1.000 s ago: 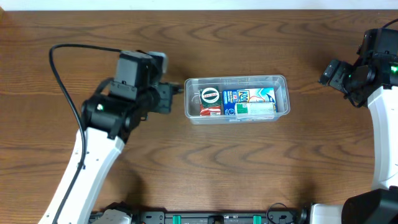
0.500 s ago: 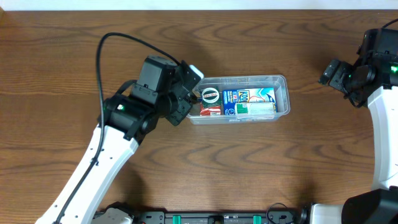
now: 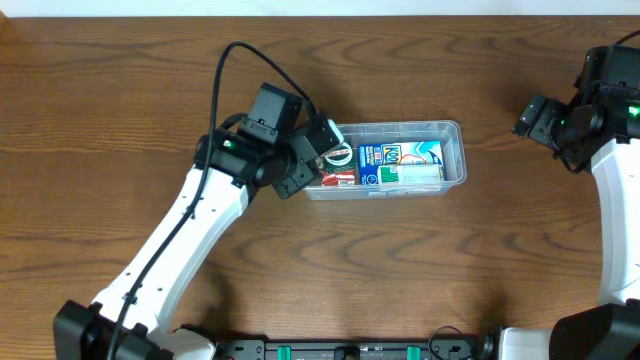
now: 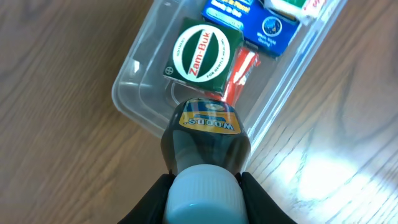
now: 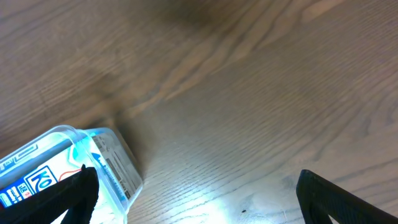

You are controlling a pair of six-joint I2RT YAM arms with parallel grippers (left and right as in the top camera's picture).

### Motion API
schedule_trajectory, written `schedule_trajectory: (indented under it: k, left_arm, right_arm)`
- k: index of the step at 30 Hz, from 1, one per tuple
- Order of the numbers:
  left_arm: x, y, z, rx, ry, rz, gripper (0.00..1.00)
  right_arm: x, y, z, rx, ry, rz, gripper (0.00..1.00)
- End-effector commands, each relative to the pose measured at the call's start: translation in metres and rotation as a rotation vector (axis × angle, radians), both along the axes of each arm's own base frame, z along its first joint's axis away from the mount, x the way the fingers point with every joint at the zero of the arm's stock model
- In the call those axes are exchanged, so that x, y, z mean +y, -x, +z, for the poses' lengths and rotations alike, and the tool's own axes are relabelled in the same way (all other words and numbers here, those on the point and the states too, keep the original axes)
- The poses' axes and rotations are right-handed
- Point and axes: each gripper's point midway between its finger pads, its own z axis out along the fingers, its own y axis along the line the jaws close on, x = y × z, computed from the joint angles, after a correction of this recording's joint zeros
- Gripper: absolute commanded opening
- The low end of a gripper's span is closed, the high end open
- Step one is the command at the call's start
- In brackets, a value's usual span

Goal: Pack container
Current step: 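Lower the bottle upright into the container's left end and release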

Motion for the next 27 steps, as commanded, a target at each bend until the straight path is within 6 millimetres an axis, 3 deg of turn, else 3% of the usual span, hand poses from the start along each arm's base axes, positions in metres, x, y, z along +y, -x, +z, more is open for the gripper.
schedule_trajectory:
  k: [1, 14, 27]
  left_arm:
    - [-0.004, -0.006, 0.006, -0.052, -0.030, -0.106, 0.06]
    - [-0.008, -0.013, -0.003, -0.080, -0.073, -0.206, 0.06]
    - [-0.010, -0.019, -0.048, 0.006, -0.136, -0.271, 0.06]
  right_arm:
    - [-0.004, -0.001, 0.006, -0.015, 0.004, -0.018, 0.99]
    - [-0.004, -0.001, 0.006, -0.015, 0.004, -0.018, 0.99]
    - [-0.004, -0.001, 0.006, -0.016, 0.004, -0.018, 0.99]
